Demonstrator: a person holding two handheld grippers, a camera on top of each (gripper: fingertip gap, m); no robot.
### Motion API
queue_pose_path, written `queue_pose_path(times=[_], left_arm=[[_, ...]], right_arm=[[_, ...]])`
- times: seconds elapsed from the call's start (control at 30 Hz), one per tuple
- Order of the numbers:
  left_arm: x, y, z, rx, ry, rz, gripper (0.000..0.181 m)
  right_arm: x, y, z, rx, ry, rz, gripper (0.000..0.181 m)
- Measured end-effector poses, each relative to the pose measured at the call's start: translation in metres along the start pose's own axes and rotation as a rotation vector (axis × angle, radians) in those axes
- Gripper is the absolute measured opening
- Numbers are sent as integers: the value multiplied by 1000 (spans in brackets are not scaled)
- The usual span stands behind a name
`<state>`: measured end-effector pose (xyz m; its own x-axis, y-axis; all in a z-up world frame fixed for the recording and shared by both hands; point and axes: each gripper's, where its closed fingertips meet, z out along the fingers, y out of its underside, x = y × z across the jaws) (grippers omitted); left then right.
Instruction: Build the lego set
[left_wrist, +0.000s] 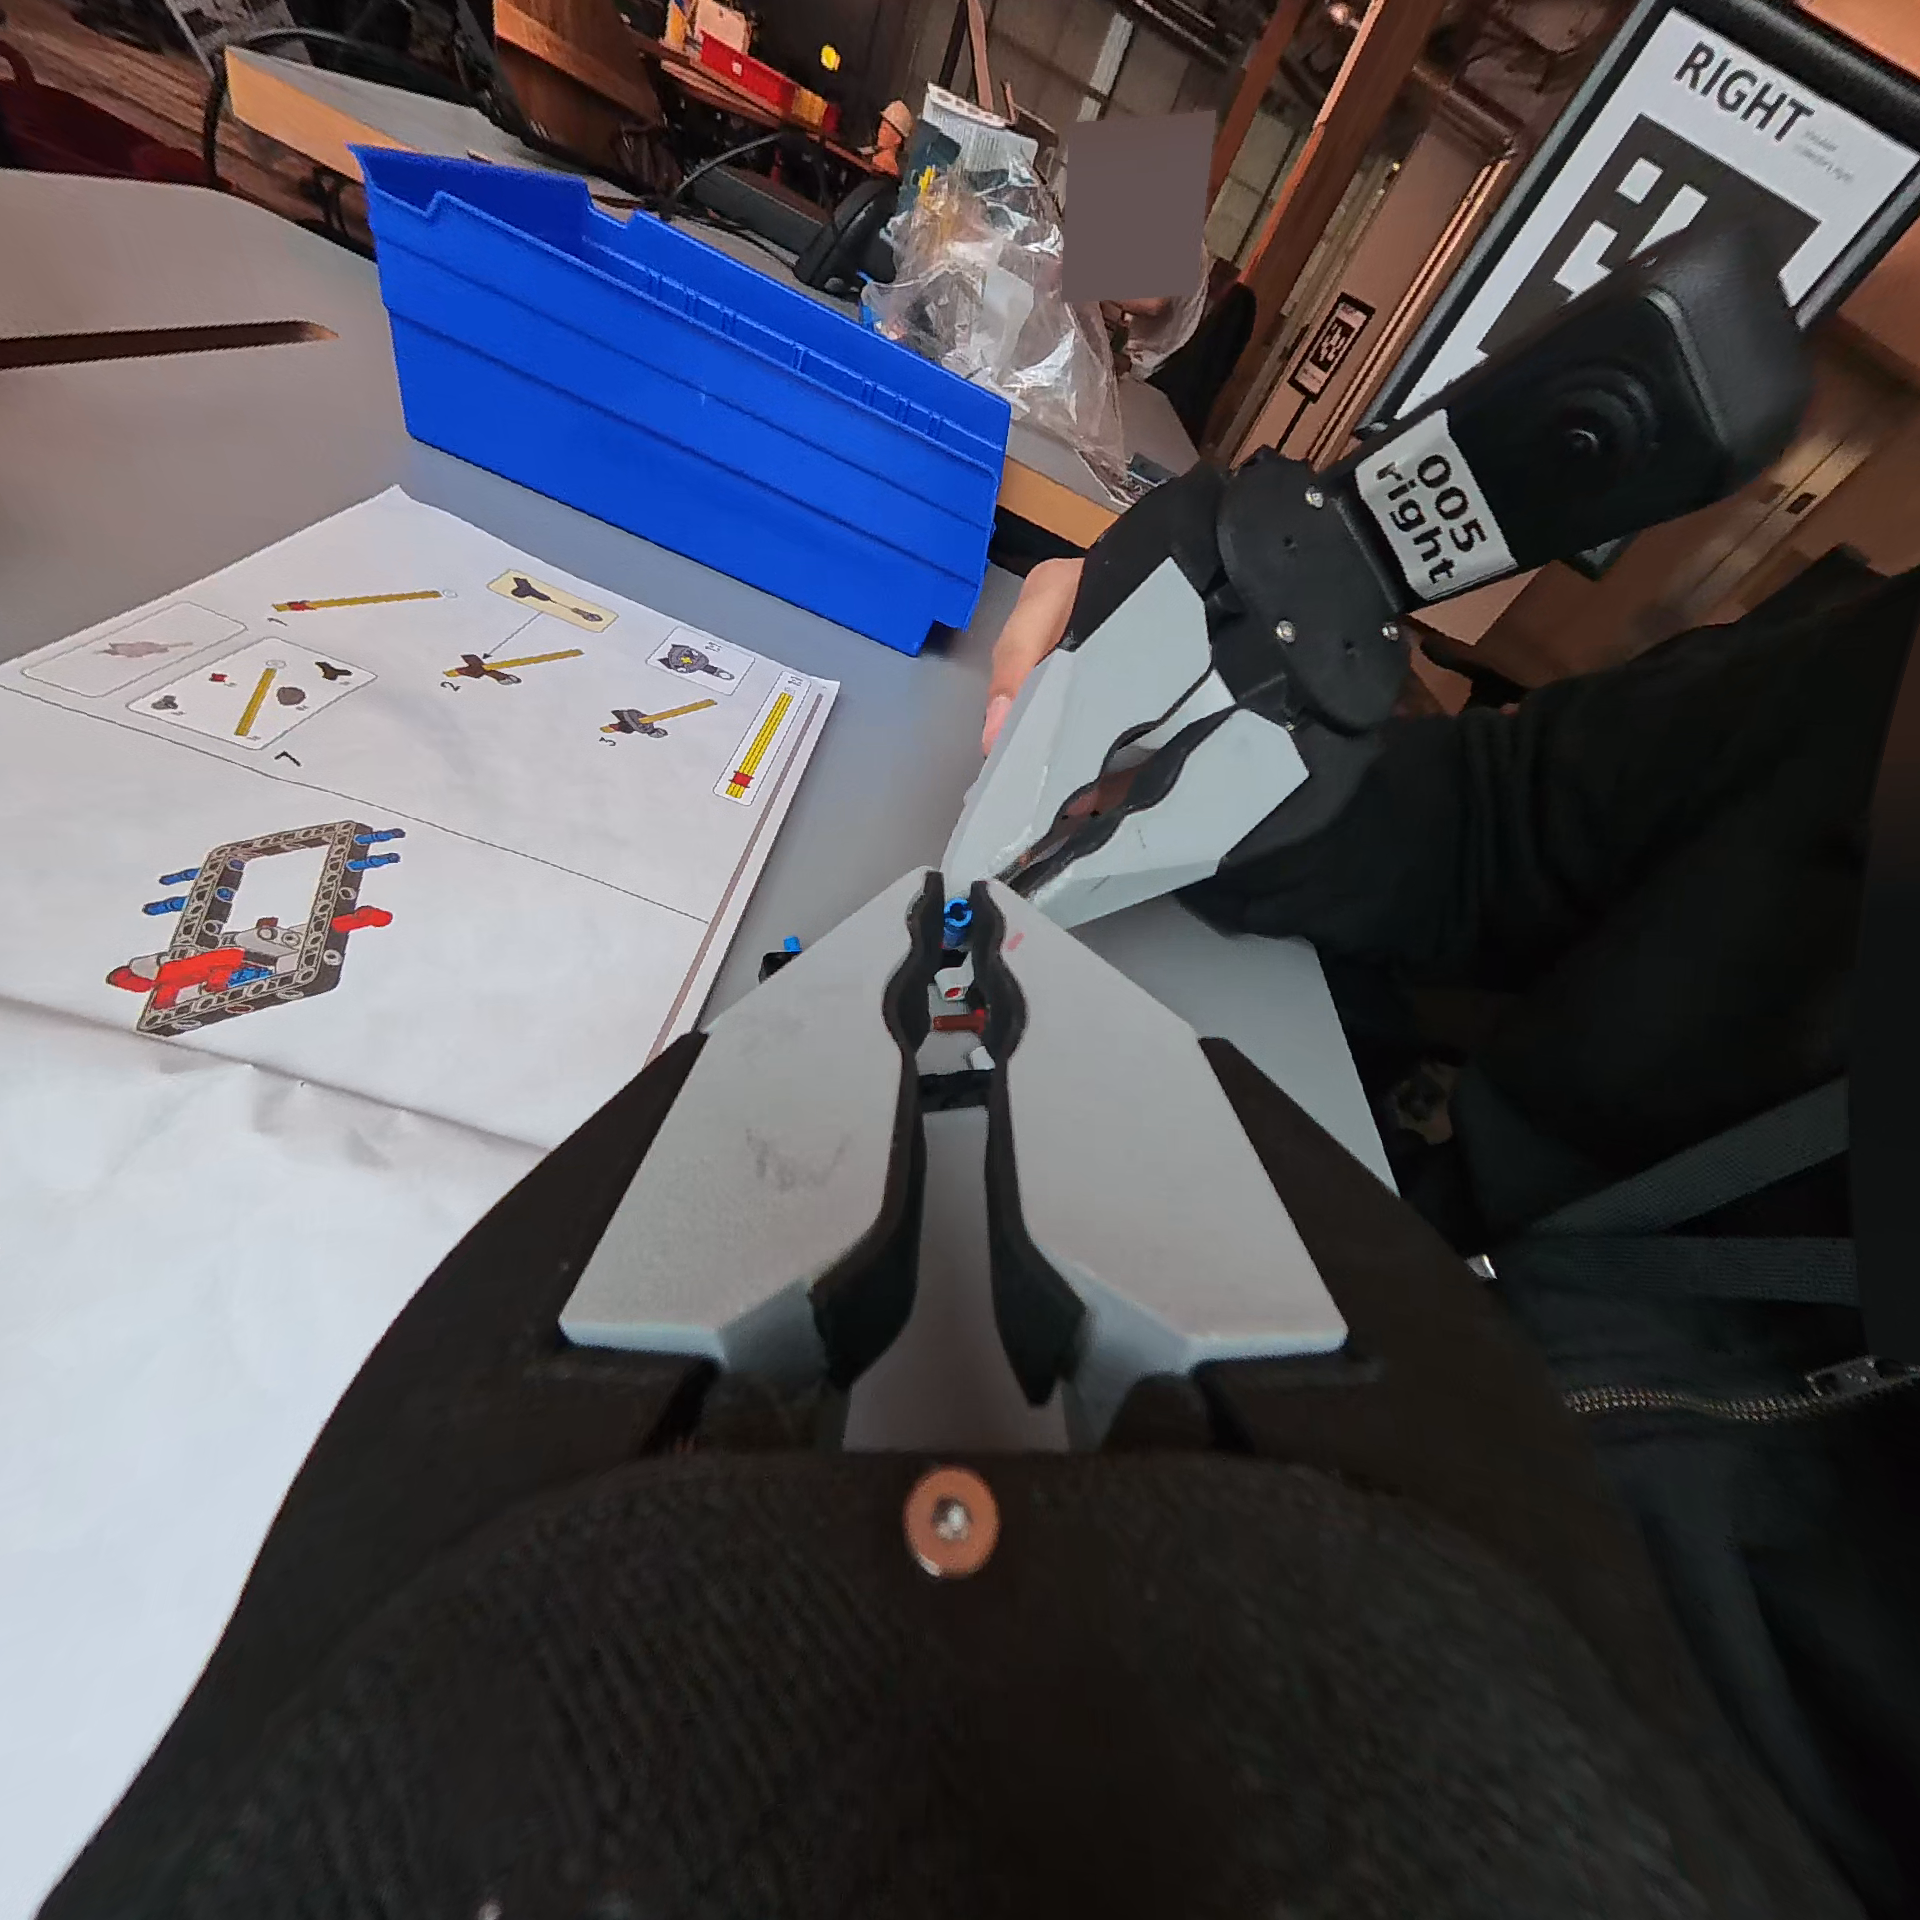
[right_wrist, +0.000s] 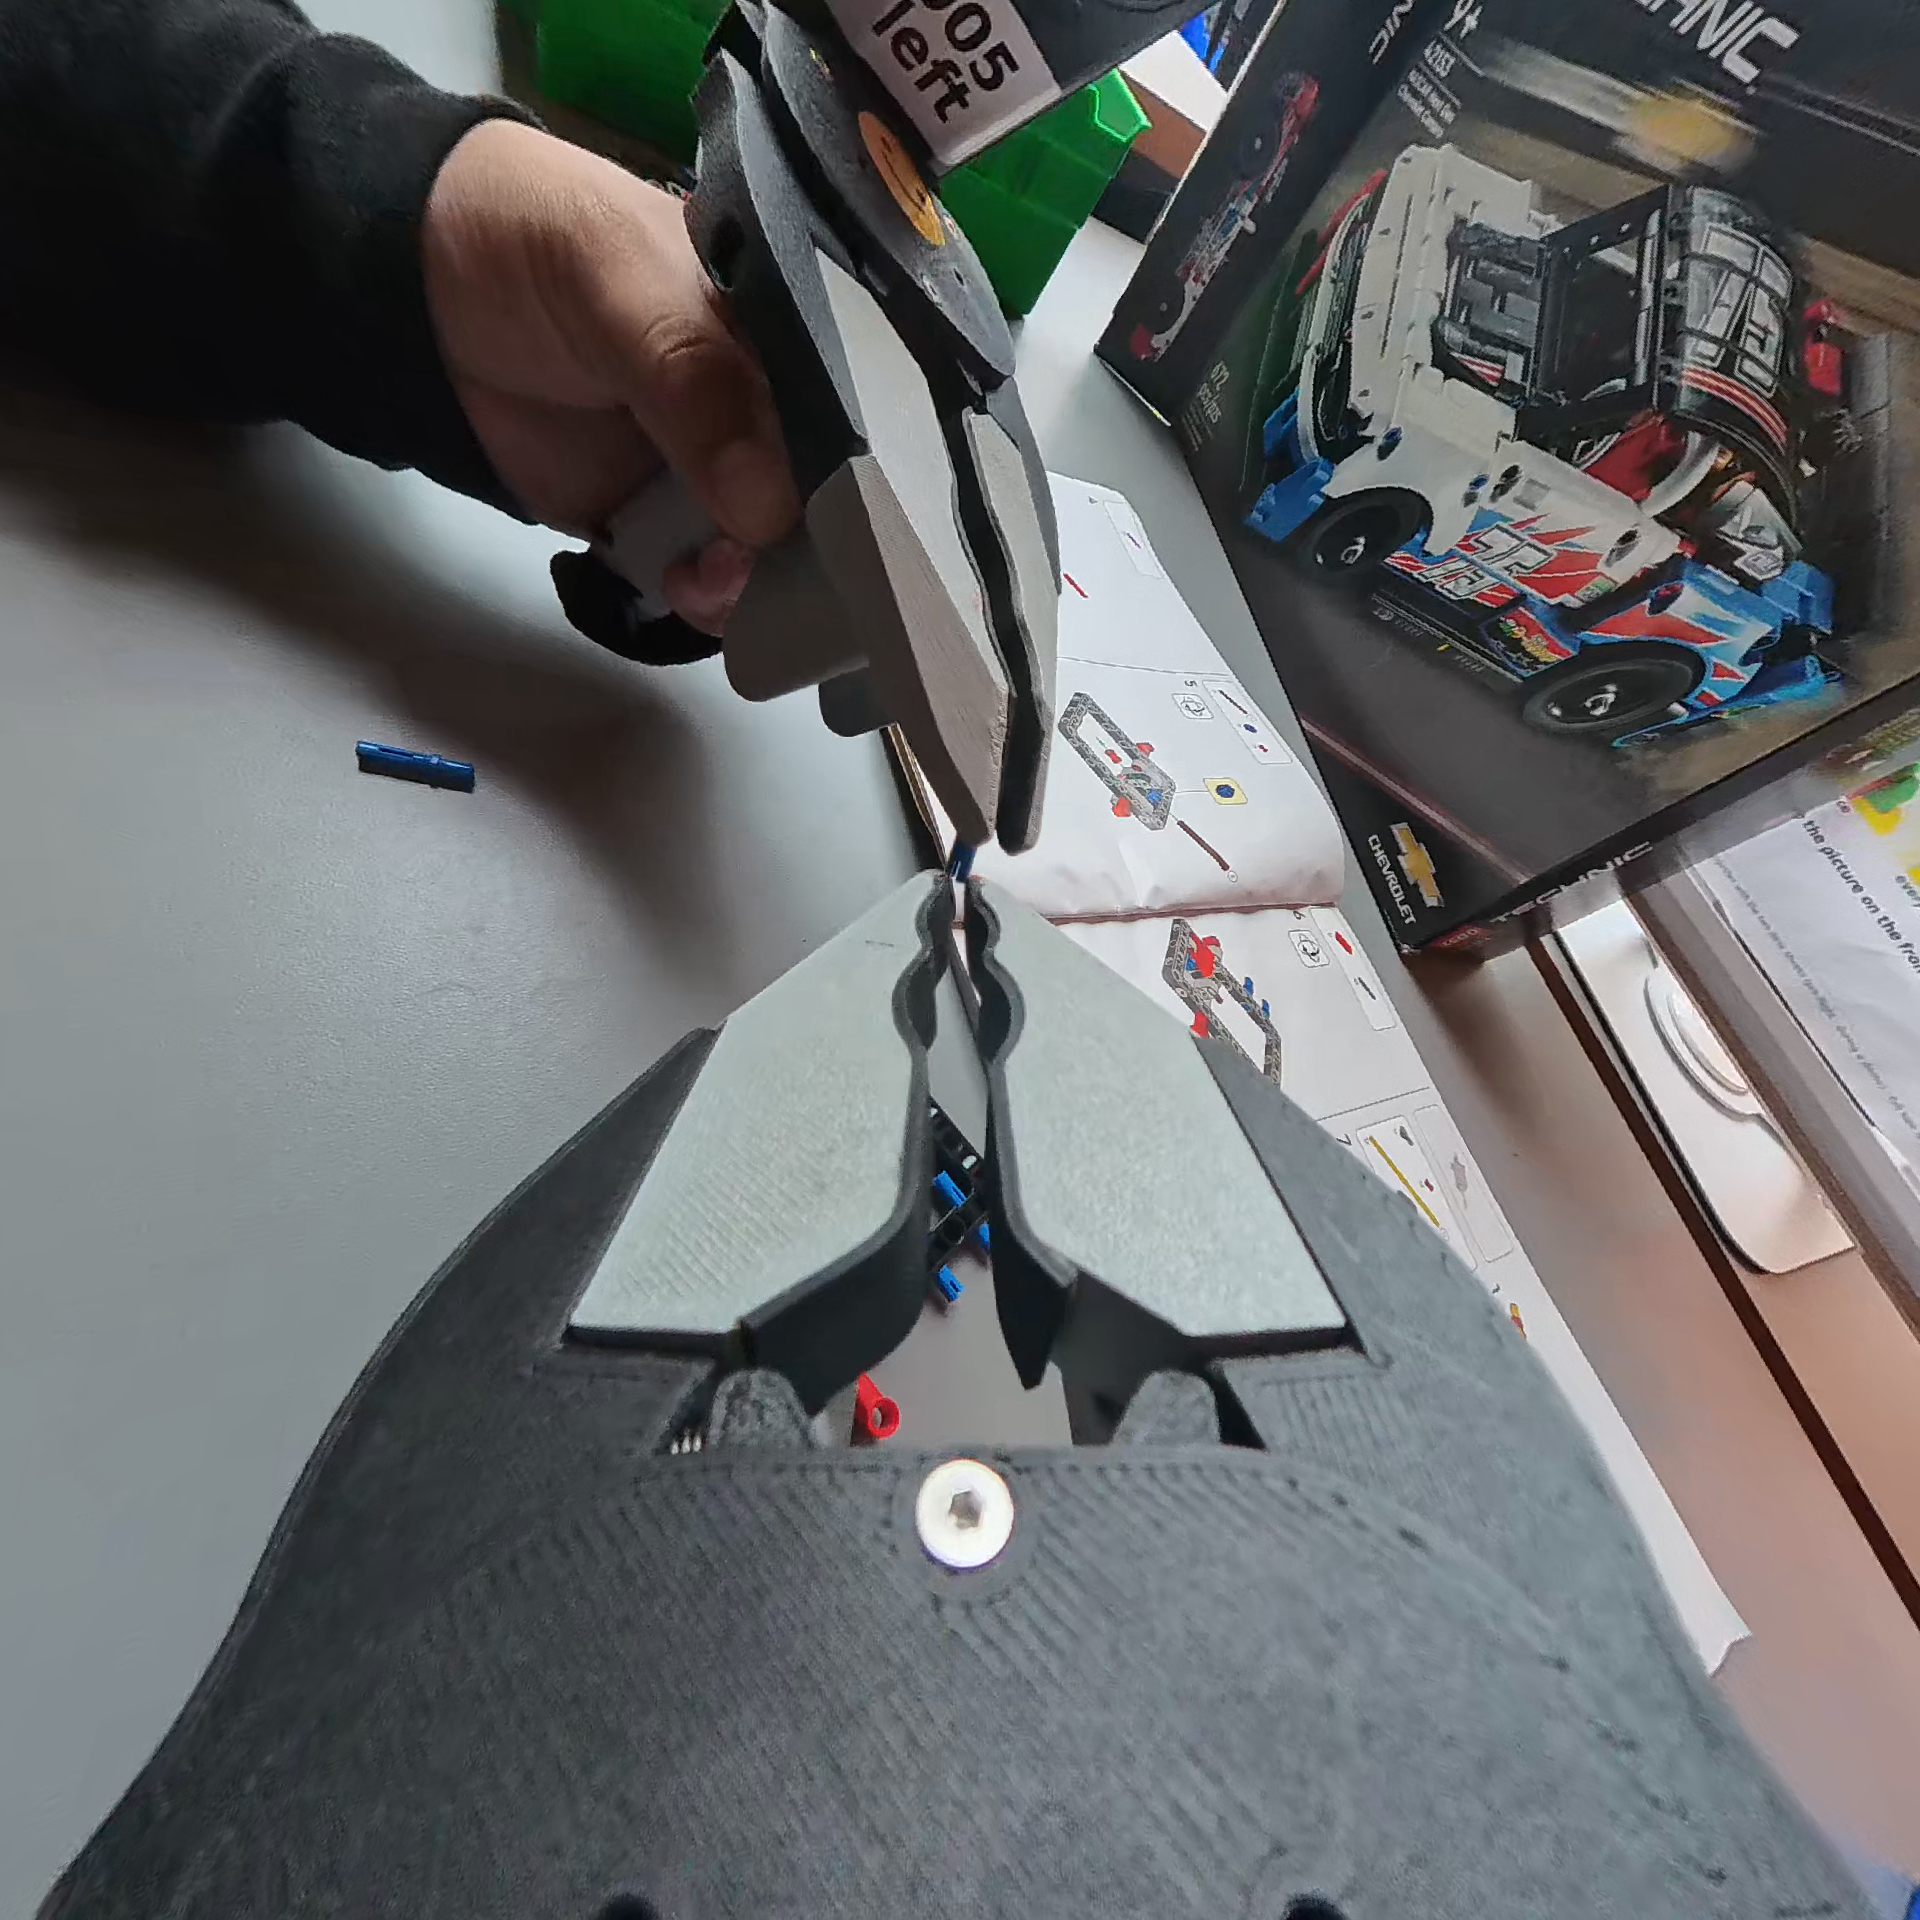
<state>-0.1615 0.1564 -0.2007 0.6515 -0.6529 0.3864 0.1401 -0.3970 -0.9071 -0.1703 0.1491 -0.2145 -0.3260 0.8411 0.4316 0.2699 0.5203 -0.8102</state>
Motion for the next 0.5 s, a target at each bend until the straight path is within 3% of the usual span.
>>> queue_pose_path(times=[0.5], left_arm=[[0,-1,1,5,-5,-18,3]], right_arm=[[1,-1,1,-14,20,-6,0]])
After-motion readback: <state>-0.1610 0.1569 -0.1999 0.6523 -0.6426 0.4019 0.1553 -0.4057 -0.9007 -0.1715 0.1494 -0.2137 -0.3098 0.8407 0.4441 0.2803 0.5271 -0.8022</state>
